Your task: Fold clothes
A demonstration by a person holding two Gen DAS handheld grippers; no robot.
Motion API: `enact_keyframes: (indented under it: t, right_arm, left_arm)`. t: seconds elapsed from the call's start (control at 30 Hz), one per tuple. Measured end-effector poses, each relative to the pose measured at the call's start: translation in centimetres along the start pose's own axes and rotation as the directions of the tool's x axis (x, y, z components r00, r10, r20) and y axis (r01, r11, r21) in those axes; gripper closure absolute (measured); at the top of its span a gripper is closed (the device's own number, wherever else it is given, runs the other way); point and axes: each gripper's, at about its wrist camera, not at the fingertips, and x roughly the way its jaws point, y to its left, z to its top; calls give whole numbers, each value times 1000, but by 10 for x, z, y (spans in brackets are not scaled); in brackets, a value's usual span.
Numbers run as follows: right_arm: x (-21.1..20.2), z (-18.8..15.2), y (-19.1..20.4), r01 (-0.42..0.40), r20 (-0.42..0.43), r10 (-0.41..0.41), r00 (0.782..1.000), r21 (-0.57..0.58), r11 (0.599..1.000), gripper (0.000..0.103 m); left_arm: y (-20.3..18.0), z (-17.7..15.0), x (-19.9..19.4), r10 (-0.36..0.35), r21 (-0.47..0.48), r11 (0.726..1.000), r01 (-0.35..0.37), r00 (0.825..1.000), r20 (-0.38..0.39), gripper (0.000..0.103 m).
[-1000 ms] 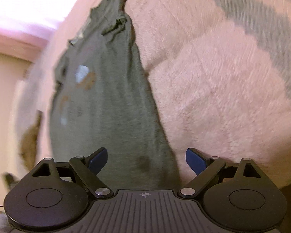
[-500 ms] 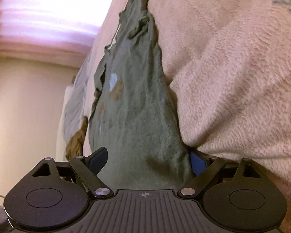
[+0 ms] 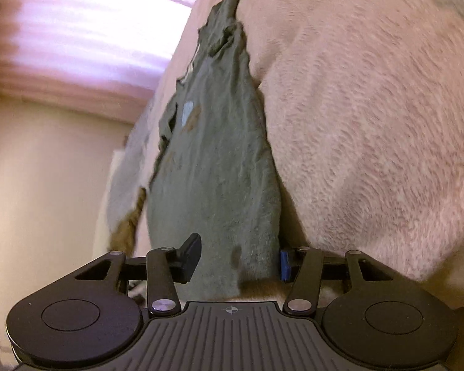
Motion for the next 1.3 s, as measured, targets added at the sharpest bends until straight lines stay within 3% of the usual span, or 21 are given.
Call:
enact_keyframes:
  t: [0.07,0.13,0.2,0.27,0.5,0.73,1.13,1.3]
  right_arm:
    - [3,0,-4,-22,17,21,1000,27,999,53]
    - [6,-1,-2,-14,8,14,1000,38,999,82]
    - [8,-1,0,37,-8,-36,999,40,999,98]
    - [4,-3,5,60,5,-60,998,28,998,99]
    - [-20,-7,47,44,104,-38,994,-56,997,100]
    - [-54,-36,81,38,170,-15,985,-133,990,100]
    - [-130,-181,97,15,221,15,975,-136,991,100]
    - [-148,-208,110,6,245,24,969,-123,992,100]
  left_arm:
    - [5,3,4,-2,-31,1000,2,1000,2,87]
    - [10,6,8,-3,-62,998,3,1000,4,93]
    - [10,5,5,-8,-64,998,8,1000,0,97]
    - [7,2,0,-15,-53,998,15,1000,-1,103]
    - [-33,-5,-40,-51,97,995,37,989,139,103]
    - [-62,-31,-88,-103,176,982,68,974,201,103]
    - [-66,-164,-196,-177,174,976,133,946,271,103]
    - [-80,-186,-223,-181,182,974,133,942,282,103]
